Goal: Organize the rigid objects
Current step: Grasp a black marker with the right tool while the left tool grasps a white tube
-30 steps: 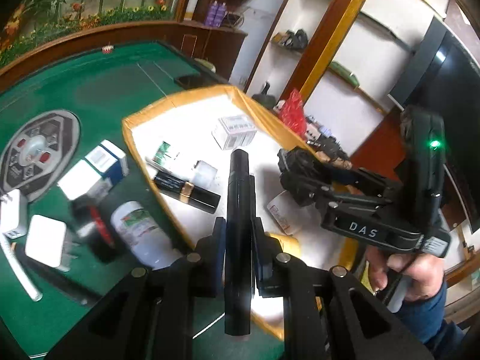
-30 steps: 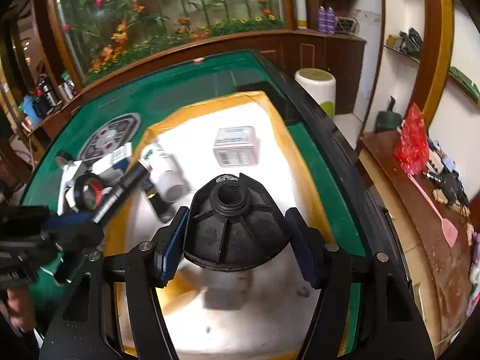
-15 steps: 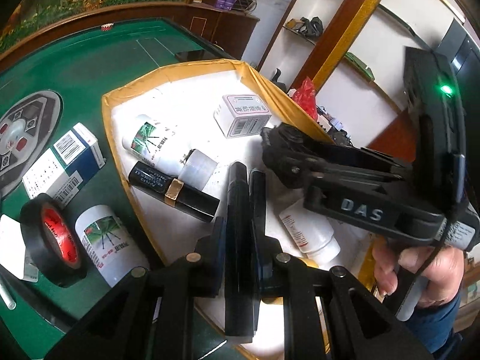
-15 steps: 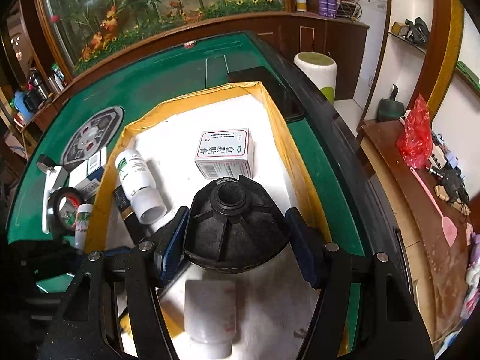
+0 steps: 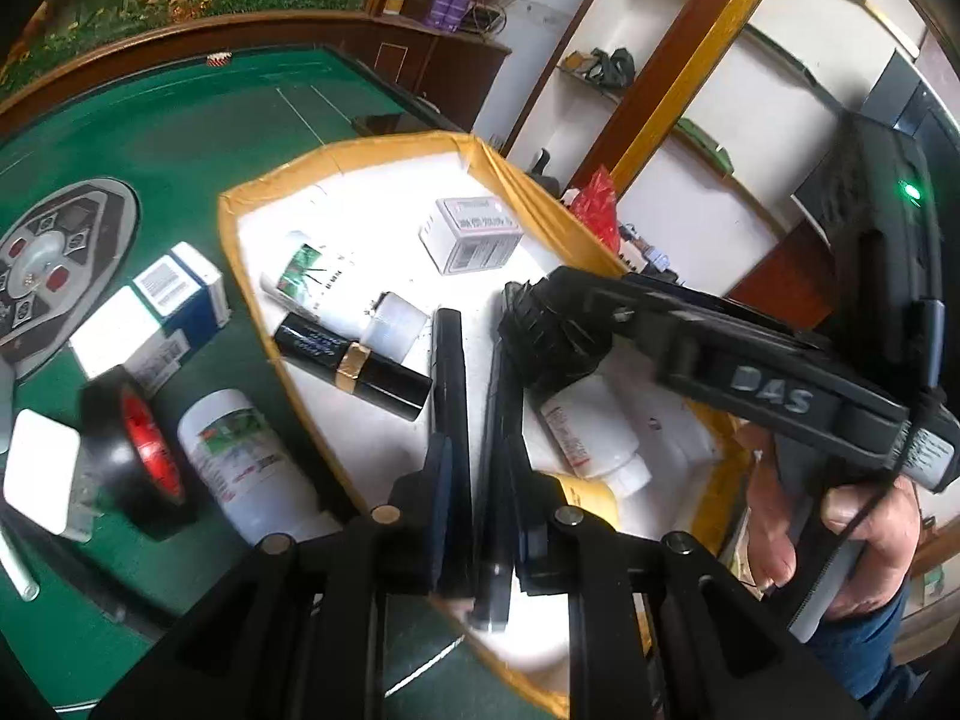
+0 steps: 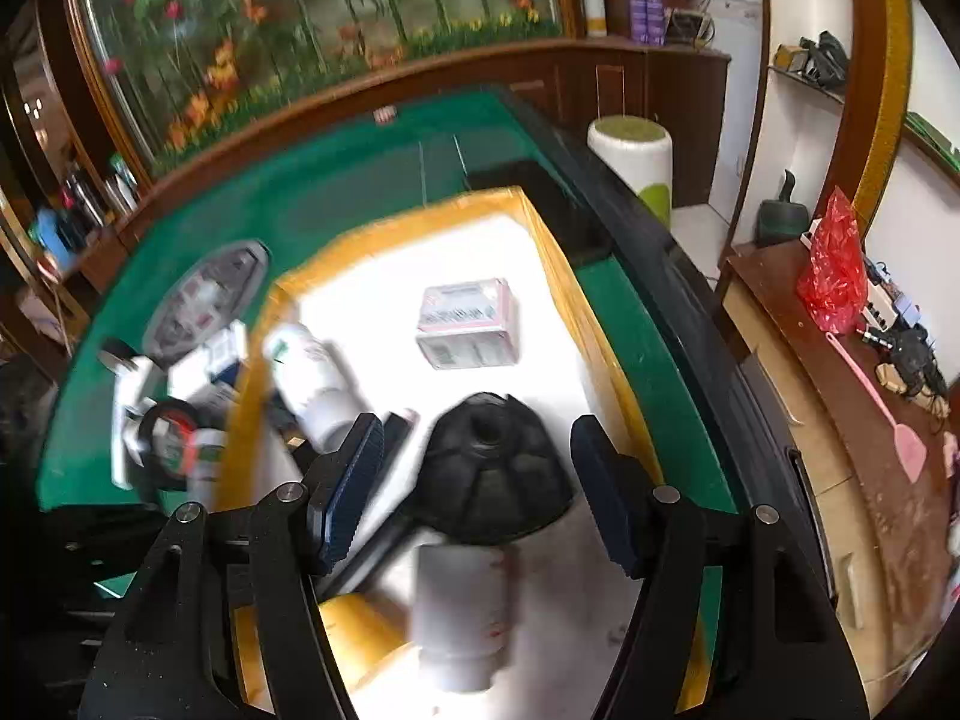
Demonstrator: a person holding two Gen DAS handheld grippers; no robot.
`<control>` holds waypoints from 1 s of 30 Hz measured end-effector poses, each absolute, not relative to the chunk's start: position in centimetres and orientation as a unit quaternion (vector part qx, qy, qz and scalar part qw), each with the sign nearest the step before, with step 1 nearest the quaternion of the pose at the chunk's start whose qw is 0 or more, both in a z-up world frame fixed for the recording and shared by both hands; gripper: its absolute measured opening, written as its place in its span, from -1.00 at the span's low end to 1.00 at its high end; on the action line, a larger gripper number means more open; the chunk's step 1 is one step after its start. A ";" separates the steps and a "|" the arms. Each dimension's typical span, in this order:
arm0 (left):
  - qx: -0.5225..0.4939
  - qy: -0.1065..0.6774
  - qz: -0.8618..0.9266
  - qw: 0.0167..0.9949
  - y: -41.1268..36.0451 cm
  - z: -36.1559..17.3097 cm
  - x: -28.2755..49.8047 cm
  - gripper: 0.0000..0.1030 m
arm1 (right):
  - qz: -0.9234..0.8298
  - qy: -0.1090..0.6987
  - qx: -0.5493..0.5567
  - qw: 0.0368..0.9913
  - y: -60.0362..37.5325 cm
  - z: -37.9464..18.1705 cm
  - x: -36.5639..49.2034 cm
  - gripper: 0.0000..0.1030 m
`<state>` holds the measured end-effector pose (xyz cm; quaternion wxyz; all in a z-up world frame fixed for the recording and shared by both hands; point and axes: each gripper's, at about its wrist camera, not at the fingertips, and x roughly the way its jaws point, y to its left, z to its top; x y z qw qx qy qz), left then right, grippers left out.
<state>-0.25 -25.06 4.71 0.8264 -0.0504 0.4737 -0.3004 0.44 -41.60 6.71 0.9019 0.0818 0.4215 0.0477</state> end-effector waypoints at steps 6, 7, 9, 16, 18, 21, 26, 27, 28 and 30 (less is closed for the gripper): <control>-0.061 0.462 -0.294 0.835 -22.6 6.1 -0.6 -0.67 | 0.079 0.378 0.098 0.917 -39.0 9.2 -1.9 0.27; -0.062 0.460 -0.290 0.837 -22.1 6.3 -0.6 -0.66 | 0.088 0.377 0.100 0.917 -38.3 9.4 -2.0 0.28; -0.063 0.457 -0.282 0.841 -21.2 6.5 -0.6 -0.66 | 0.098 0.375 0.099 0.916 -37.2 9.5 -2.1 0.27; -0.078 0.442 -0.241 0.860 -15.3 7.0 -1.5 -0.66 | 0.139 0.388 0.080 0.908 -33.3 9.1 -2.4 0.27; -0.082 0.438 -0.221 0.868 -13.0 7.0 -1.7 -0.65 | 0.161 0.387 0.070 0.905 -32.2 9.0 -2.7 0.27; -0.108 0.435 -0.179 0.876 -8.9 6.7 -1.6 -0.65 | 0.200 0.393 0.054 0.896 -29.9 8.6 -3.2 0.27; -0.161 0.441 -0.110 0.876 -2.9 5.5 -0.3 -0.65 | 0.274 0.393 0.001 0.878 -24.4 7.9 -3.6 0.27; -0.168 0.445 -0.103 0.874 -2.3 5.2 0.0 -0.65 | 0.284 0.398 -0.009 0.872 -23.5 7.6 -3.4 0.27; -0.173 0.449 -0.095 0.871 -1.8 4.9 0.2 -0.65 | 0.294 0.406 -0.016 0.865 -22.5 7.2 -3.2 0.27; -0.182 0.458 -0.080 0.866 -1.1 4.2 1.0 -0.65 | 0.311 0.430 -0.026 0.847 -20.5 6.0 -2.5 0.27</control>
